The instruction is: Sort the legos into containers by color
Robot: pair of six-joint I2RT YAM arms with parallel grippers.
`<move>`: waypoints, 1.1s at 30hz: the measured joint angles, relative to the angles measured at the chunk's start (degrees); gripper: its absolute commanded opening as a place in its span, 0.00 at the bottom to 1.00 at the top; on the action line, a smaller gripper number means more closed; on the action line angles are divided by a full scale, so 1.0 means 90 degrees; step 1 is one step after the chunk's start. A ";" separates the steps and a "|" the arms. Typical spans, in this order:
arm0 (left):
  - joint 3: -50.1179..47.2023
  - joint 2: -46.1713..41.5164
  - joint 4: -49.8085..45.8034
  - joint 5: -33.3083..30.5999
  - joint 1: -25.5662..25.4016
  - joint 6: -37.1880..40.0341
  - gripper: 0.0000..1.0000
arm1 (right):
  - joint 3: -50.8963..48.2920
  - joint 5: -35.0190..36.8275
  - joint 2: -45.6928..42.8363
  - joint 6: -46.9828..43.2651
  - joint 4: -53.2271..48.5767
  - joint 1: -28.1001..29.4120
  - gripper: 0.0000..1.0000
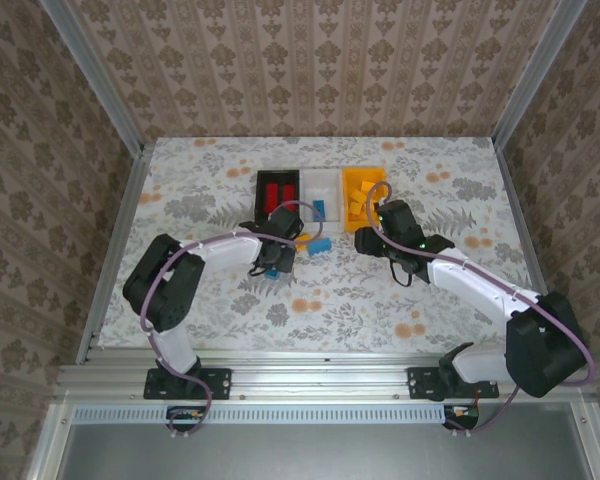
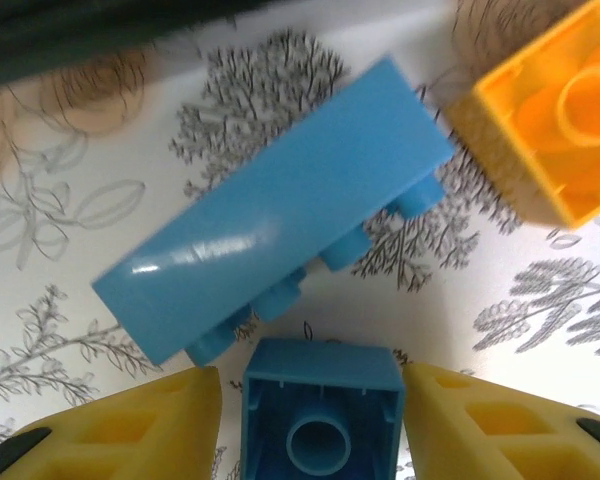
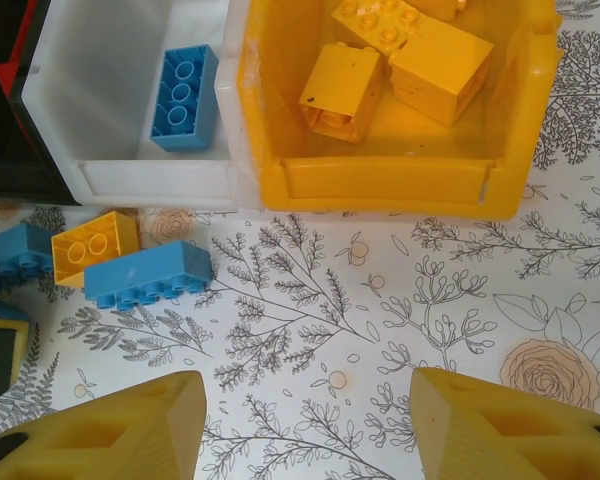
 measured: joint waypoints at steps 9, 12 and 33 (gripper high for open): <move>-0.0104 -0.0075 0.0017 -0.0121 -0.0299 -0.0209 0.26 | 0.0000 -0.0022 0.0070 -0.0002 0.0046 0.0017 0.56; 0.0007 -0.0146 -0.0248 -0.0185 -0.0486 -0.0209 0.24 | 0.0000 -0.0022 0.0070 -0.0002 0.0061 0.0017 0.56; 0.5935 0.2766 -0.1341 -0.0189 -0.0041 0.0782 0.28 | -0.0233 -0.0017 0.0100 0.0027 0.0372 0.0017 0.56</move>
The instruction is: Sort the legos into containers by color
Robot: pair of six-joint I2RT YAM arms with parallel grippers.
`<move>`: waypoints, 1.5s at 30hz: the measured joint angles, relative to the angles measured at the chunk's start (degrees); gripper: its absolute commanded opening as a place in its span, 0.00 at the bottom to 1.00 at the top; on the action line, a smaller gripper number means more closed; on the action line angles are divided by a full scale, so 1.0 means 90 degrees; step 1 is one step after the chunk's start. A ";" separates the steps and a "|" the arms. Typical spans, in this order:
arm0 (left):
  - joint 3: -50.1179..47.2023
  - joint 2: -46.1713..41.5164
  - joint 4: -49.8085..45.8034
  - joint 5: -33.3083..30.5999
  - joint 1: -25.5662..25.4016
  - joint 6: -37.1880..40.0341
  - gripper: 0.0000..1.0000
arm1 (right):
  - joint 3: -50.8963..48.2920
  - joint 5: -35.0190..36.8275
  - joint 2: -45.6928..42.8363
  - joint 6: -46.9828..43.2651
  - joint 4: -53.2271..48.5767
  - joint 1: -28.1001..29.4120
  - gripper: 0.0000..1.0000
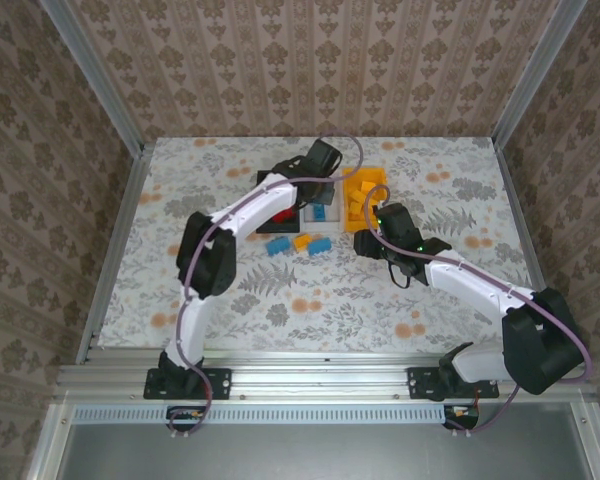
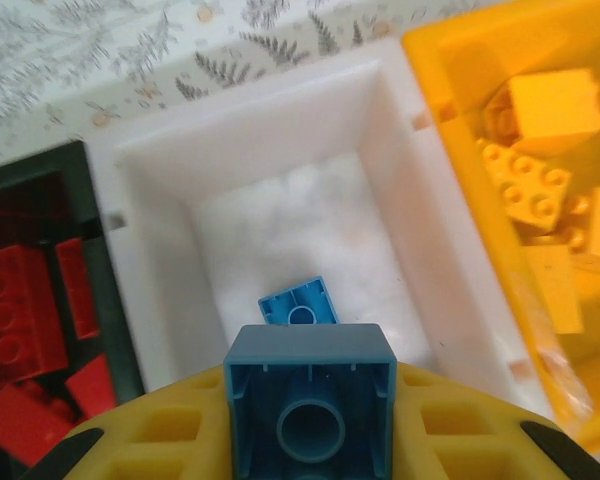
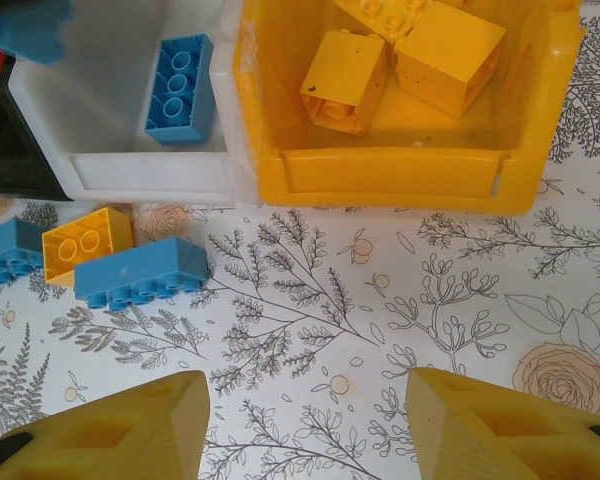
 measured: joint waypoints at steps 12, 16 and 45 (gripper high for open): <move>0.0695 0.0617 -0.0323 0.0279 0.0041 0.0015 0.42 | -0.0041 -0.0002 -0.0117 0.0000 0.0002 0.0000 0.56; 0.0748 0.0617 -0.0393 0.0406 0.0041 0.0017 0.50 | -0.0058 -0.0002 -0.0143 -0.0002 -0.0002 0.0000 0.57; -0.3351 -0.1100 0.1625 0.0993 -0.0716 0.1668 0.54 | -0.0136 0.0024 -0.0563 -0.0005 -0.0041 0.0000 0.58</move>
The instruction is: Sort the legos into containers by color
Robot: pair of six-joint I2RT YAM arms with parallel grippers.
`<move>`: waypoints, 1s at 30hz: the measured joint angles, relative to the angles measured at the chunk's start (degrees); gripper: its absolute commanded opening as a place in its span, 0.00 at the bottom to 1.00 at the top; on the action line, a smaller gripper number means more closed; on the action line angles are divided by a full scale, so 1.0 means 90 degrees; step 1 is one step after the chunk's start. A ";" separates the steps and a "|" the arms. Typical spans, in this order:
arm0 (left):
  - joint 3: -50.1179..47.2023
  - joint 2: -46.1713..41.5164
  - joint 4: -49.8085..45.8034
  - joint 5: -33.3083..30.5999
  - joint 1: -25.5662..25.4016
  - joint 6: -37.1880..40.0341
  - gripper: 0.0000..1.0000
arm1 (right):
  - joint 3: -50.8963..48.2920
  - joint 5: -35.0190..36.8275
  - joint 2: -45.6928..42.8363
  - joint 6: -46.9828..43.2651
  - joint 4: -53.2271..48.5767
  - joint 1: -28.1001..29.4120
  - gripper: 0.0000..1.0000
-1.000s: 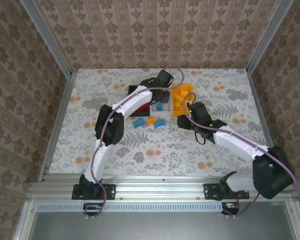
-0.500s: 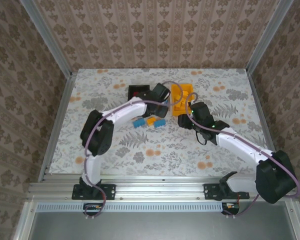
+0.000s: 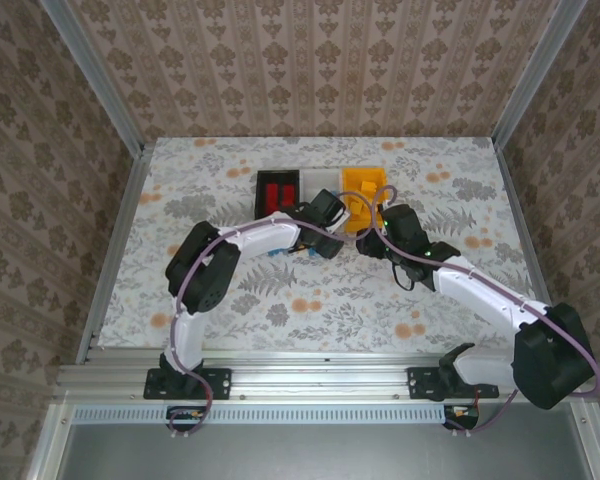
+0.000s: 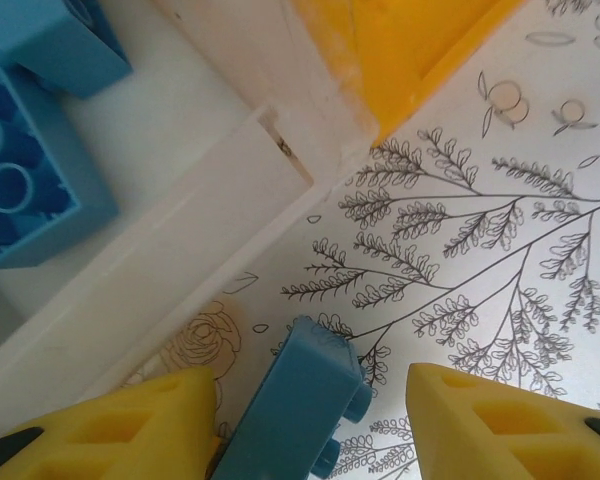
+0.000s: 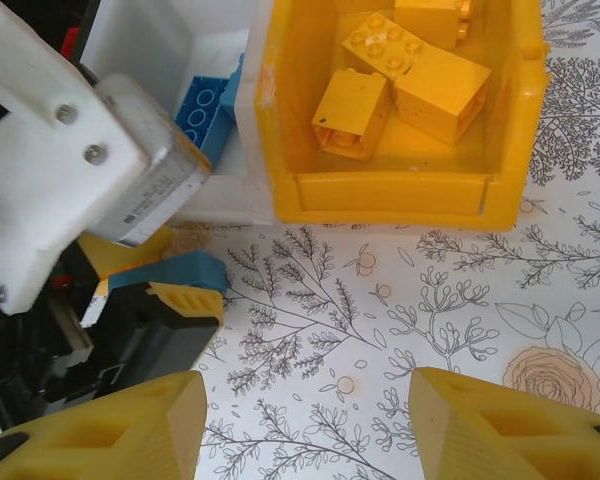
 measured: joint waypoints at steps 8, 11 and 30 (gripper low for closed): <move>-0.0180 0.0002 0.0175 -0.0104 -0.0100 0.0017 0.53 | -0.0039 0.0000 -0.0039 0.0000 -0.0027 0.0000 0.57; -0.0279 0.0002 0.0189 -0.0136 -0.0168 0.0015 0.51 | -0.0041 0.0000 -0.0039 0.0000 -0.0027 0.0000 0.57; -0.0736 -0.0457 0.0253 -0.0852 -0.0583 -0.0085 0.14 | -0.0078 0.0010 -0.0044 0.0000 -0.0027 0.0000 0.57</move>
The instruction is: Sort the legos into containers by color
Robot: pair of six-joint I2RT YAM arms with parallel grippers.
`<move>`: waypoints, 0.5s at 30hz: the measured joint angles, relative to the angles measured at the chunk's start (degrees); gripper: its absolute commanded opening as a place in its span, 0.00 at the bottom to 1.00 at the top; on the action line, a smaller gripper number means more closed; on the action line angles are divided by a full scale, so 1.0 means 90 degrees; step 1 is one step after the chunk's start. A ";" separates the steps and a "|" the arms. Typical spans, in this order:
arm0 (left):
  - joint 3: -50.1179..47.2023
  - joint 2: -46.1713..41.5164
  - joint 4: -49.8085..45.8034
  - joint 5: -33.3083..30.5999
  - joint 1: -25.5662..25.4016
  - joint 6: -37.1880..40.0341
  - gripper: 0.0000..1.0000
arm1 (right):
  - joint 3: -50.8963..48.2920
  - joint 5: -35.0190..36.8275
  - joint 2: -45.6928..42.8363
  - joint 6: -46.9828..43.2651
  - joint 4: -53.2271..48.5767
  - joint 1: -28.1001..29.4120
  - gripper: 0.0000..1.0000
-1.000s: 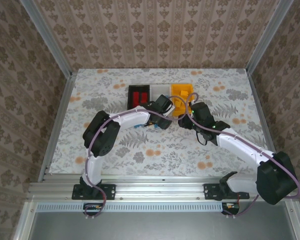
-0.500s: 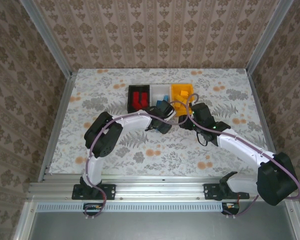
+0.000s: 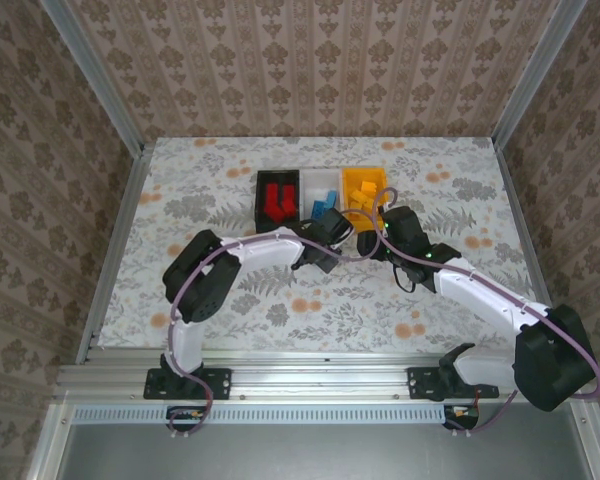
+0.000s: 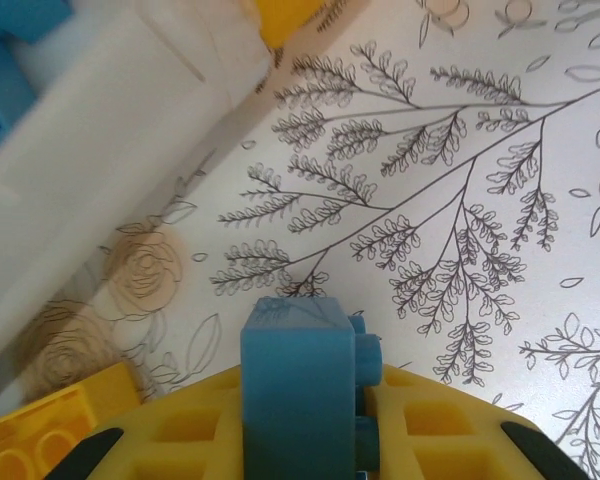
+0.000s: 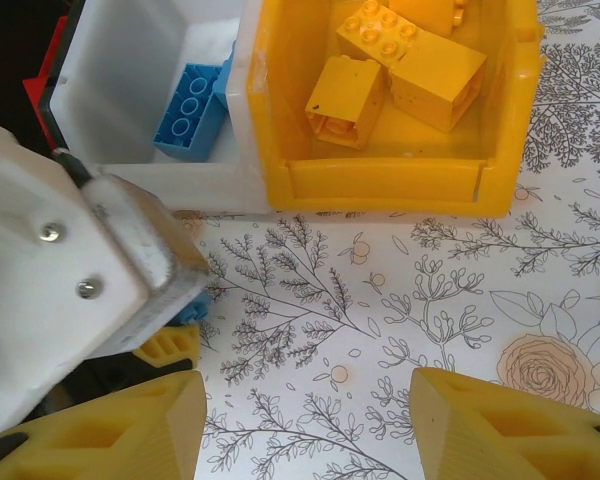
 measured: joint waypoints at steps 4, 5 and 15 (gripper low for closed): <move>-0.0061 -0.0362 -0.0051 -0.0124 0.0007 0.0002 0.15 | -0.0056 0.0058 -0.0119 0.0000 -0.0002 0.0000 0.57; -0.0066 -0.0503 -0.0080 -0.0148 0.0027 0.0002 0.15 | -0.0078 0.0078 -0.0163 -0.0002 -0.0005 0.0000 0.57; 0.1608 -0.0284 -0.0321 -0.0136 0.0801 0.0000 0.16 | -0.0083 0.0158 -0.0250 0.0005 0.0000 0.0000 0.57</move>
